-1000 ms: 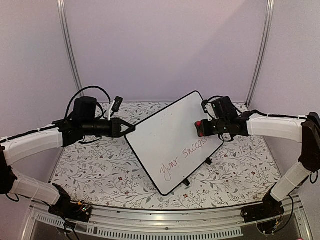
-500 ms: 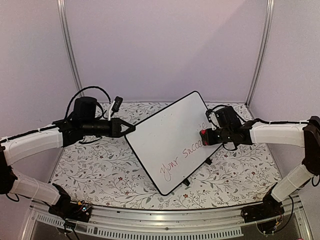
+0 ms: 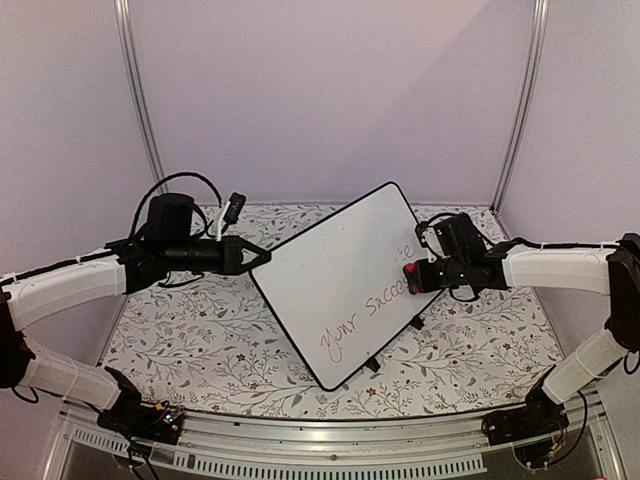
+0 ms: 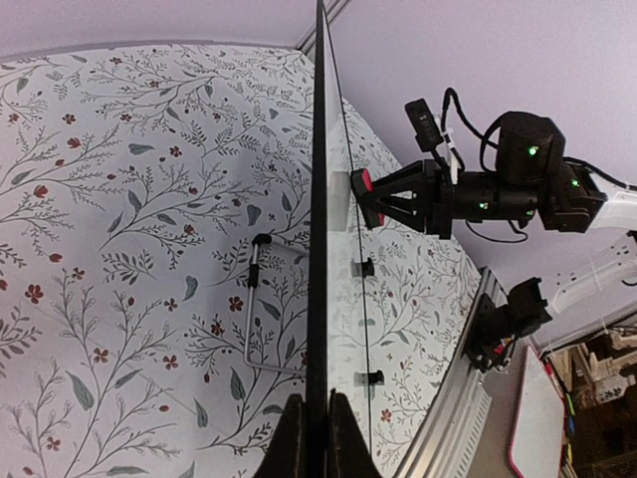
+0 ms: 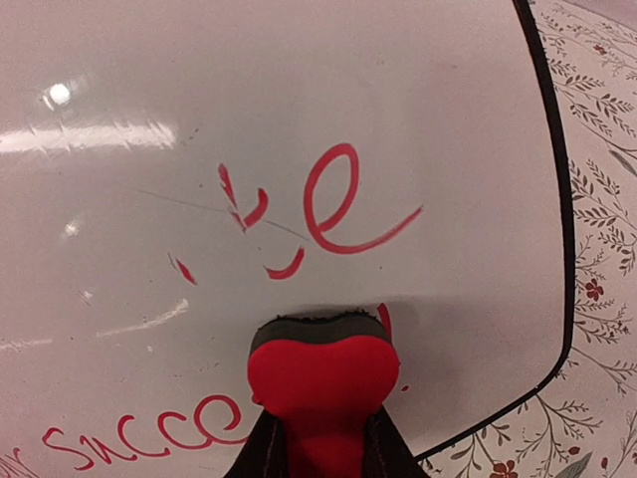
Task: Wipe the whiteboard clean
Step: Erase the whiteboard on the whiteboard stand.
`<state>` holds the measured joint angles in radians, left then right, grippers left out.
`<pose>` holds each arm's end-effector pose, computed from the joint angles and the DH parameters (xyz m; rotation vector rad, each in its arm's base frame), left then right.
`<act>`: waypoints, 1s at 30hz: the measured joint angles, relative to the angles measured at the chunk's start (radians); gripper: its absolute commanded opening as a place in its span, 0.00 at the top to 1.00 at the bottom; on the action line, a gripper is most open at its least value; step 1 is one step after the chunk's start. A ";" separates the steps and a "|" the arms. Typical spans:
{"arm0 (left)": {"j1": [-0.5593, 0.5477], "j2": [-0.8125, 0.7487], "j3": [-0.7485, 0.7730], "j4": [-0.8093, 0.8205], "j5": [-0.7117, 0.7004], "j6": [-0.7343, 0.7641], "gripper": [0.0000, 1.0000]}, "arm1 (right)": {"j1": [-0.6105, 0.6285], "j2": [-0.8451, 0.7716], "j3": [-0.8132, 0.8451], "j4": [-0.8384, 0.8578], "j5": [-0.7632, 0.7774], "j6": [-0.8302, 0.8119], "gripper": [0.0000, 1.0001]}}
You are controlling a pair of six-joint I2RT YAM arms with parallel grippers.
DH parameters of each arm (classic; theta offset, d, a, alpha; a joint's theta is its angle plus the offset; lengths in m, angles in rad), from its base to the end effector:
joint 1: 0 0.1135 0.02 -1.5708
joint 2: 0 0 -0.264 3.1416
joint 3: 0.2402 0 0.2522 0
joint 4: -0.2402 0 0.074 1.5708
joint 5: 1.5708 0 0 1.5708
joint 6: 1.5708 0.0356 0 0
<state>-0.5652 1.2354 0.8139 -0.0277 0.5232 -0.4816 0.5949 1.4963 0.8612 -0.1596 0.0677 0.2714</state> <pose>0.2232 -0.1626 0.2718 0.4477 2.1169 -1.1647 0.2580 0.1717 0.2016 -0.3521 2.3631 0.3365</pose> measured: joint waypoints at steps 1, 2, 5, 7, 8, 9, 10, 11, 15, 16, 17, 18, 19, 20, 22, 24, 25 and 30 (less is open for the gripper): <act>0.000 0.000 0.000 0.000 -0.001 0.000 1.00 | 0.000 0.005 0.006 -0.003 -0.004 0.000 0.79; 0.000 0.000 0.000 -0.001 -0.002 -0.002 1.00 | 0.000 0.013 0.016 -0.006 -0.009 0.000 0.79; 0.000 0.000 0.000 -0.005 -0.008 -0.006 1.00 | 0.002 0.039 0.048 -0.018 -0.015 0.001 0.79; 0.000 0.000 0.000 -0.006 -0.011 -0.009 1.00 | 0.007 0.056 0.081 -0.028 -0.017 0.001 0.79; 0.000 0.000 0.000 -0.007 -0.012 -0.010 1.00 | 0.009 0.063 0.096 -0.030 -0.017 0.001 0.79; 0.000 0.000 0.000 -0.008 -0.013 -0.011 1.00 | 0.011 0.069 0.108 -0.032 -0.017 0.001 0.79; 0.000 0.000 0.000 -0.008 -0.013 -0.013 1.00 | 0.013 0.074 0.120 -0.034 -0.017 0.001 0.79; 0.000 0.000 0.000 -0.008 -0.013 -0.013 1.00 | 0.014 0.076 0.128 -0.035 -0.017 0.001 0.79; 0.000 0.000 0.000 -0.008 -0.011 -0.013 1.00 | 0.016 0.082 0.153 -0.043 -0.018 0.001 0.79; 0.000 0.000 0.000 -0.008 -0.011 -0.013 1.00 | 0.018 0.084 0.159 -0.045 -0.019 0.000 0.79; 0.000 0.000 0.000 -0.008 -0.010 -0.013 1.00 | 0.019 0.085 0.165 -0.045 -0.019 0.000 0.79; 0.000 0.000 0.000 -0.008 -0.009 -0.013 1.00 | 0.022 0.087 0.171 -0.045 -0.019 -0.001 0.80; 0.000 0.000 0.000 -0.008 -0.009 -0.013 1.00 | 0.026 0.089 0.178 -0.047 -0.019 -0.002 0.79; 0.000 0.000 0.000 -0.008 -0.009 -0.013 1.00 | 0.029 0.091 0.182 -0.047 -0.019 -0.003 0.80; 0.000 0.000 0.000 -0.008 -0.009 -0.013 1.00 | 0.037 0.093 0.186 -0.045 -0.018 -0.004 0.80; 0.000 0.000 0.000 -0.008 -0.009 -0.013 1.00 | 0.040 0.093 0.185 -0.043 -0.016 -0.003 0.80; 0.000 0.000 0.000 -0.008 -0.009 -0.013 1.00 | 0.040 0.093 0.183 -0.040 -0.016 -0.002 0.80; 0.000 0.000 0.000 -0.008 -0.008 -0.013 1.00 | 0.040 0.072 0.129 0.019 -0.017 0.006 0.79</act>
<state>-0.5648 1.2358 0.8139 -0.0353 0.5156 -0.4942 0.6350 1.5684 0.9905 -0.1410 0.0509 0.2771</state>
